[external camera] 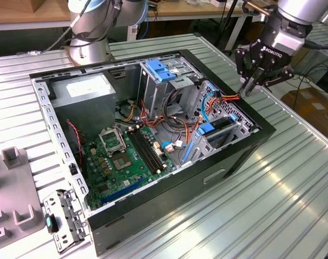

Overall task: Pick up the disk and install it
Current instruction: 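Insert the first disk wire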

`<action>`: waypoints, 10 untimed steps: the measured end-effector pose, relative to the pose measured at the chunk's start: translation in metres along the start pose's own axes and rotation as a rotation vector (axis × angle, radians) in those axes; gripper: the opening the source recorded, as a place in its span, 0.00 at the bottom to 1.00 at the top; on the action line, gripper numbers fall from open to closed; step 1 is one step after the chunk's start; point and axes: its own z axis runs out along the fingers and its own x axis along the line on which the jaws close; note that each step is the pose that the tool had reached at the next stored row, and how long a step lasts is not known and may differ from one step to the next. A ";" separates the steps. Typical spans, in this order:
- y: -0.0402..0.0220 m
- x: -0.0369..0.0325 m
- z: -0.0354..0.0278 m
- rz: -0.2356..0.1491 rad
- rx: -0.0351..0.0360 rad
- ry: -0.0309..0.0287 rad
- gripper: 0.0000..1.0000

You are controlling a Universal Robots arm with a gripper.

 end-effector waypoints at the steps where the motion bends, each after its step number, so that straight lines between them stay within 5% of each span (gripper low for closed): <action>1: 0.0000 -0.0001 0.0025 -0.041 -0.0011 -0.0005 0.24; 2: -0.0001 0.0000 0.0047 -0.085 -0.0023 -0.0010 0.24; 10: -0.0019 0.0012 0.0097 -0.242 -0.0059 -0.0036 0.31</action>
